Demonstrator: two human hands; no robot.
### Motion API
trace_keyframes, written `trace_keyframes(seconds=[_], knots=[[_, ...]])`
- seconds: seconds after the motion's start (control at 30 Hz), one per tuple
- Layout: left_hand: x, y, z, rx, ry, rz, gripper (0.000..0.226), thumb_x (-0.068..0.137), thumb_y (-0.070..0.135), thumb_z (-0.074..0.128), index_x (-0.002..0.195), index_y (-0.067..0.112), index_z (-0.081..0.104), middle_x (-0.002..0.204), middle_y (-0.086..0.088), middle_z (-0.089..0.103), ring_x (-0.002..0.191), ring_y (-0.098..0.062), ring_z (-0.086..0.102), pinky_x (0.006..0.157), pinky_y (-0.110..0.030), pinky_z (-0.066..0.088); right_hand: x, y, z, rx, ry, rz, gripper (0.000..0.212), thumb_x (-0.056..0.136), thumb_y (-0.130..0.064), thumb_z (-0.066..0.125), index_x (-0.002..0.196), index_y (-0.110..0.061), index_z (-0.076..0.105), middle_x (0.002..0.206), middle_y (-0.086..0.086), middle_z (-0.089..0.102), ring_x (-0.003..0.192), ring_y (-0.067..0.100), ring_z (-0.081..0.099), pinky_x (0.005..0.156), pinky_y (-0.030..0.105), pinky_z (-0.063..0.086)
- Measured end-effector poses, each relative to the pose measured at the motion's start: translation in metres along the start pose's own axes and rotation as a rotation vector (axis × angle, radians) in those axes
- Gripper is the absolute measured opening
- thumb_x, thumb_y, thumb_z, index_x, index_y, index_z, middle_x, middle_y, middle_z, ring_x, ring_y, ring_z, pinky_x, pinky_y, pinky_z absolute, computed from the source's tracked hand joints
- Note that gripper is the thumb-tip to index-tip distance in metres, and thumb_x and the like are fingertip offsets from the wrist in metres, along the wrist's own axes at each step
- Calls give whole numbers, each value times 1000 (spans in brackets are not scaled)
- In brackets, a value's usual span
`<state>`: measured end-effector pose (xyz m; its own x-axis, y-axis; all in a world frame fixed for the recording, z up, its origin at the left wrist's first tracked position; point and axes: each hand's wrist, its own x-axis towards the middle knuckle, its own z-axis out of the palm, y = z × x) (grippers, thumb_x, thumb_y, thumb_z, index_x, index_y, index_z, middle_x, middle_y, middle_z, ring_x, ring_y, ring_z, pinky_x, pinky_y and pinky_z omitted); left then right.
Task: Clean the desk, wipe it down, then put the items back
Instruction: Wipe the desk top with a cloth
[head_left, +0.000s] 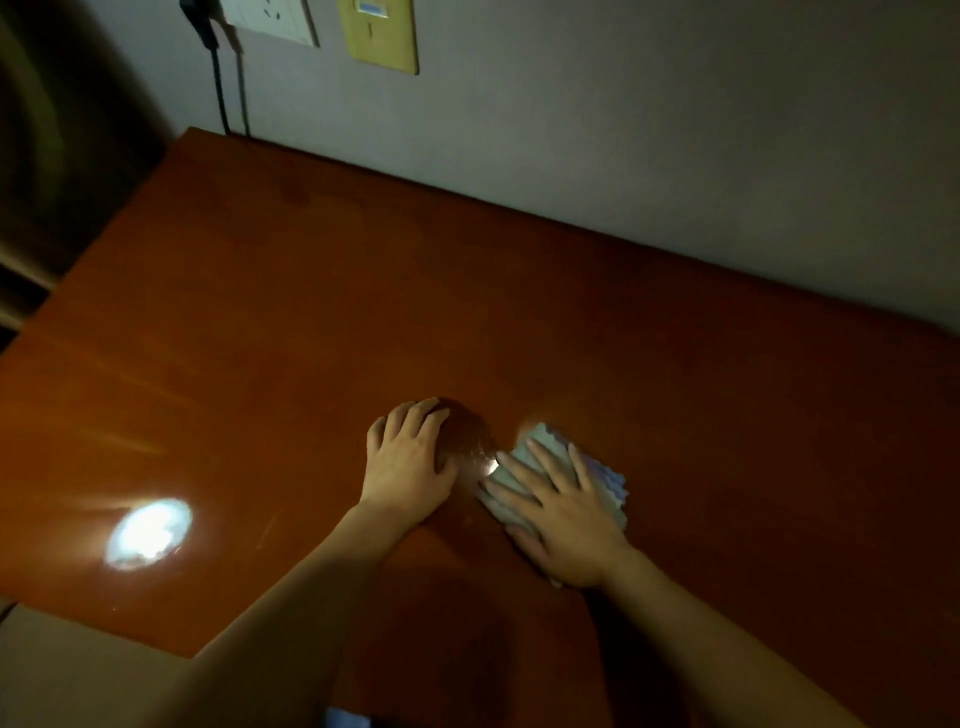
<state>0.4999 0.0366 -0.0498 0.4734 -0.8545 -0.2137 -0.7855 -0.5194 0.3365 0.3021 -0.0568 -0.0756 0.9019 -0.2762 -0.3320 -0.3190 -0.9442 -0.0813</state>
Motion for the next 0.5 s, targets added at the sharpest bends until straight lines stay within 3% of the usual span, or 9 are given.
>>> trace_keyframes(seconds=[0.13, 0.23, 0.33, 0.4, 0.5], knots=[[11, 7, 0, -28, 5, -16, 58, 89, 39, 49, 143, 25, 33, 151, 8, 27, 141, -15, 14, 115, -38, 6, -5, 49, -8, 24, -7, 221, 53, 96, -57, 9, 146, -42, 14, 153, -5, 31, 143, 22, 12, 112, 53, 3], [15, 3, -3, -42, -4, 2, 57, 90, 38, 49, 144, 25, 33, 151, 8, 27, 141, -14, 13, 116, -38, 5, 19, 71, -26, 62, 42, 395, 58, 91, -60, 0, 146, -42, -5, 159, -6, 8, 145, 20, -10, 115, 49, -8], [20, -3, -7, -54, -16, -6, 58, 90, 37, 48, 144, 24, 32, 151, 7, 26, 142, -14, 12, 116, -38, 3, 71, 72, -50, 116, 66, 551, 56, 97, -52, 11, 148, -40, -10, 160, -5, -7, 145, 26, -16, 114, 55, -6], [22, -6, -11, -75, -8, -40, 58, 91, 38, 47, 144, 23, 32, 152, 7, 25, 142, -15, 12, 116, -38, 3, 106, 55, -60, 193, 87, 585, 56, 99, -49, 15, 148, -39, -9, 160, -4, -8, 144, 28, -17, 113, 59, -6], [26, -10, -14, -59, -11, -69, 58, 91, 39, 46, 145, 24, 30, 152, 7, 24, 141, -15, 11, 116, -37, 5, 127, 16, -65, 218, 60, 478, 56, 99, -49, 13, 148, -39, -12, 159, -4, -11, 144, 30, -17, 112, 61, -7]])
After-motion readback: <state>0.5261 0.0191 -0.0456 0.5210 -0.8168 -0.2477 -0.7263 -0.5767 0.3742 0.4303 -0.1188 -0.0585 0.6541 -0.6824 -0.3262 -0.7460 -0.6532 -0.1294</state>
